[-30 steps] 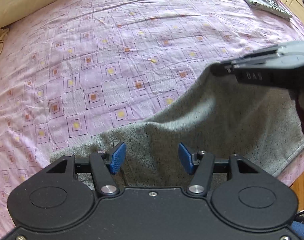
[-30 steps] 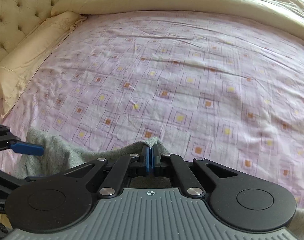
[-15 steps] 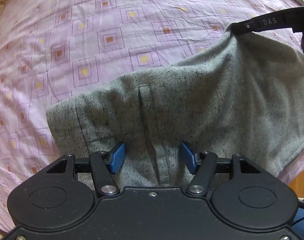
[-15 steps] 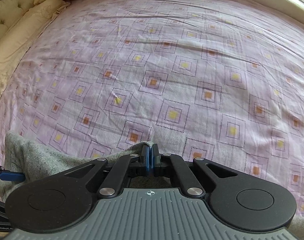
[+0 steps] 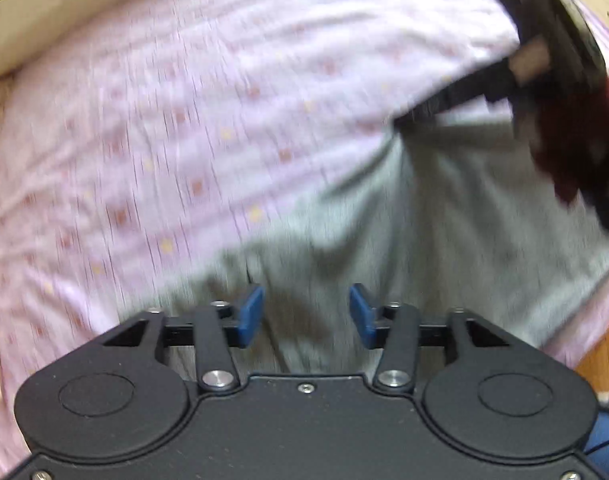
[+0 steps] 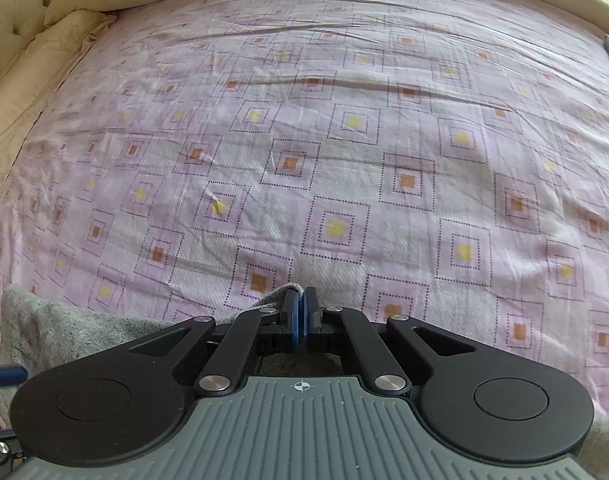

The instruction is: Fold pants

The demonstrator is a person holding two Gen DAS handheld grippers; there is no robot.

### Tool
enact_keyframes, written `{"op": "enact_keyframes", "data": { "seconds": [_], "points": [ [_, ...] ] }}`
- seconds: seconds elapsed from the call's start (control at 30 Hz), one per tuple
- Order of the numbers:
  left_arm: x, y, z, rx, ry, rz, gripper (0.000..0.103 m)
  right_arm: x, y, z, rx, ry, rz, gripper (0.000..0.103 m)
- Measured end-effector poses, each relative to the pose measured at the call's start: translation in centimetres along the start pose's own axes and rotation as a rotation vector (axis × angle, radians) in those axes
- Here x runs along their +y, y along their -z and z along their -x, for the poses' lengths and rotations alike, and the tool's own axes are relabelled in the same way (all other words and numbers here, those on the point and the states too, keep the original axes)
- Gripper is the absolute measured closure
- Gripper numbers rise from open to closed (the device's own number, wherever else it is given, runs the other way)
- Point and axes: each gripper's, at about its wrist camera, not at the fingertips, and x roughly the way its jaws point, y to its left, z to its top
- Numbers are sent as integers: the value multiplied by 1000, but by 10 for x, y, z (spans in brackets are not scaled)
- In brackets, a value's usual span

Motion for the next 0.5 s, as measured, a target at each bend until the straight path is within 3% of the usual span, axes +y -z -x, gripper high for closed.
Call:
{"op": "enact_keyframes", "data": {
  "seconds": [0.1,0.2,0.23,0.33,0.43,0.5],
  "points": [
    [11,-16,-21,2,-27,97,41,-1,0,1,-7,-4,-14,101],
    [31,-5,-50,119,-28,205,42,-2,1,3,-19,-9,-28,101],
    [33,4,-60,155,-22,202,41,-2,1,3,-18,-10,-28,101],
    [25,26,-56,118,-23,154,37,0,-4,-3,-10,12,-24,100],
    [17,31,-51,116,-47,149,37,0,-8,-9,-8,16,-36,98],
    [12,27,-45,116,-50,114,42,-6,-5,1,-58,-2,-60,94]
  ]
}}
